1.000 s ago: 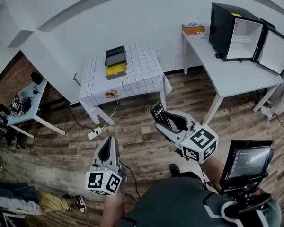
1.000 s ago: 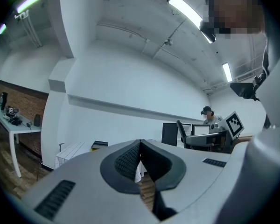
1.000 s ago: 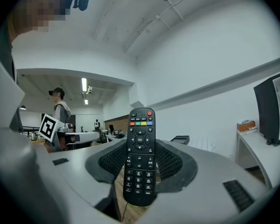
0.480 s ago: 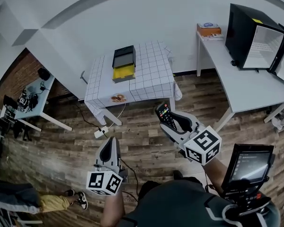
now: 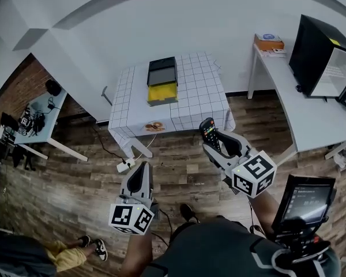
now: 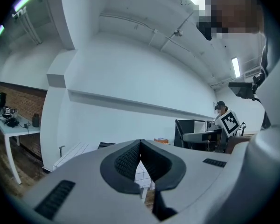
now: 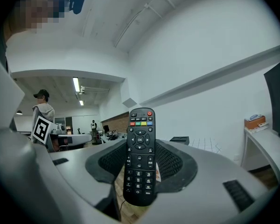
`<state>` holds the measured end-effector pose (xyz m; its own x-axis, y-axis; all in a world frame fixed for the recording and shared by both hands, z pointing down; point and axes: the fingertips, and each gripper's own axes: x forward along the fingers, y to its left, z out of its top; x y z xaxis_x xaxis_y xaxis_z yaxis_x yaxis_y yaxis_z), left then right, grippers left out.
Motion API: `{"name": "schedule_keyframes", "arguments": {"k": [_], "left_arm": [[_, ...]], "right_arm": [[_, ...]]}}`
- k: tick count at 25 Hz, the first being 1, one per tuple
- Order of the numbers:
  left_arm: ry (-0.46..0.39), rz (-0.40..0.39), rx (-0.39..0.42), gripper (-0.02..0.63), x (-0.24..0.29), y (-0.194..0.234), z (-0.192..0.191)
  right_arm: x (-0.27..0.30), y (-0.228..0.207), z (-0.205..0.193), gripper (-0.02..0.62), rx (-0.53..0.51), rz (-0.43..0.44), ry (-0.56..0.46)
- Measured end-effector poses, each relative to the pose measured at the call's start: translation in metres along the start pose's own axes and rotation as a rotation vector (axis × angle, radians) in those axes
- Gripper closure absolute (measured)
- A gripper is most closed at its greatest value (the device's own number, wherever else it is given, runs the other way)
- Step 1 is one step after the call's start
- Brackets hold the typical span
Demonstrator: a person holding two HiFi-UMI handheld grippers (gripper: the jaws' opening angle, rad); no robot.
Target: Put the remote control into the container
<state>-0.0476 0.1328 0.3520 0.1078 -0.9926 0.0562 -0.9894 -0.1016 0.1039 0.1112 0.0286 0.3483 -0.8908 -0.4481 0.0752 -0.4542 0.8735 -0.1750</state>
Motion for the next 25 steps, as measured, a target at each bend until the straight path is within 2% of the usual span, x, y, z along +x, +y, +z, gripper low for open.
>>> {"name": "schedule_keyframes", "arguments": {"k": [8,15,20,25], "left_arm": [[-0.013,-0.037,0.007,0.597,0.034,0.084,0.014],[-0.024,-0.143,0.036,0.597,0.058,0.130,0.016],[-0.047,-0.133,-0.010,0.597,0.077,0.157,0.017],[-0.039,-0.178,-0.043,0.597,0.112,0.175,0.019]], "right_arm": [[0.087,0.006,0.008,0.397,-0.024,-0.036,0.012],[0.145,0.011,0.010,0.397,-0.028,-0.077,0.017],[0.173,0.006,0.007,0.397,-0.029,-0.083,0.052],[0.209,-0.016,0.012,0.397,-0.022,-0.074,0.049]]}}
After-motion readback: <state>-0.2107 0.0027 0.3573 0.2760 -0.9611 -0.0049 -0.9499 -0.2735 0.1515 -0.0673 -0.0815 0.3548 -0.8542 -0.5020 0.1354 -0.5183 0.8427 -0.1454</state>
